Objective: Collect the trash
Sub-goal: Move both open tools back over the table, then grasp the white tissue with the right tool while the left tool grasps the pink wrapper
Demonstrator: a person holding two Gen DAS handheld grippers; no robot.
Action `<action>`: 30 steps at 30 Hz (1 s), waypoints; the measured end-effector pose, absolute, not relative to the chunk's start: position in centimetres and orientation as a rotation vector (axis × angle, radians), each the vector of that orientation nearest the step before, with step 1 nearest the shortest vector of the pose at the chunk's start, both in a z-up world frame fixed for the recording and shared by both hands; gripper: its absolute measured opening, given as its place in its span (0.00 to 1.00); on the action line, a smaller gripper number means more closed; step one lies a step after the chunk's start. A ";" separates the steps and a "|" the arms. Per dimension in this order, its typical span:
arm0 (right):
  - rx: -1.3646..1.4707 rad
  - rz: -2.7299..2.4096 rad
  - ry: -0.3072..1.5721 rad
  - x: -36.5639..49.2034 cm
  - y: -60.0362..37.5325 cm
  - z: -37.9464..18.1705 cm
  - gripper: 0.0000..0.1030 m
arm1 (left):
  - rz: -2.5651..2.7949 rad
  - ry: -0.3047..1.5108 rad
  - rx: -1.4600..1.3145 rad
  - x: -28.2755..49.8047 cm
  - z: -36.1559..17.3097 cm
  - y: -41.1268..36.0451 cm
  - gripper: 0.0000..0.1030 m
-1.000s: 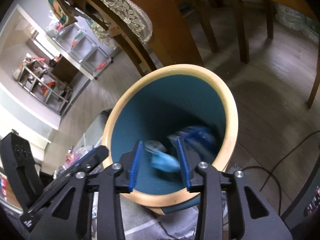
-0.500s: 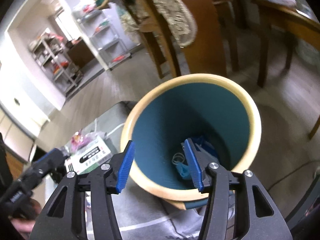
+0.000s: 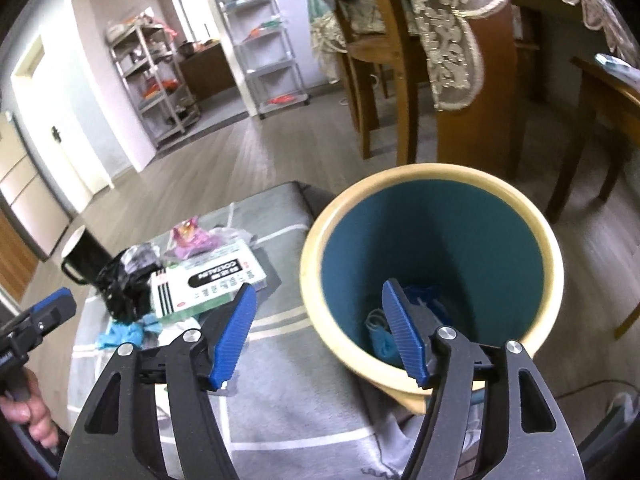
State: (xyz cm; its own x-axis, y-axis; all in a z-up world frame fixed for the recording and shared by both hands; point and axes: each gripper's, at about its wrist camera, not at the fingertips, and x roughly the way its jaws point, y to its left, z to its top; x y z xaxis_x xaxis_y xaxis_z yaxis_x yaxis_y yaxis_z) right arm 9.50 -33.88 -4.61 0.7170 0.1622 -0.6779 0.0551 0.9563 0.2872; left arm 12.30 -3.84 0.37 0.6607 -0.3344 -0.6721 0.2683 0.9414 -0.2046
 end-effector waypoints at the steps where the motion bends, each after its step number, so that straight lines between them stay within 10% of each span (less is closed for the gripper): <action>1: 0.294 0.066 0.773 9.5 -33.7 -4.6 0.65 | -0.330 0.779 -0.095 12.2 0.2 -3.4 0.75; 30: 0.150 0.265 0.884 10.0 -26.9 -6.6 0.66 | -0.314 0.873 -0.156 19.6 -0.9 -4.8 0.66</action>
State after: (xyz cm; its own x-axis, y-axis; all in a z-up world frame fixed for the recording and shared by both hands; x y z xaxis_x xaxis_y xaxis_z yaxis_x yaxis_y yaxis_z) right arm 9.96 -26.92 -6.58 0.6045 0.2894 -0.7422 -0.1666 0.9570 0.2375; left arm 19.64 -4.78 -0.87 0.6003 -0.3327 -0.7273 0.2062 0.9430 -0.2611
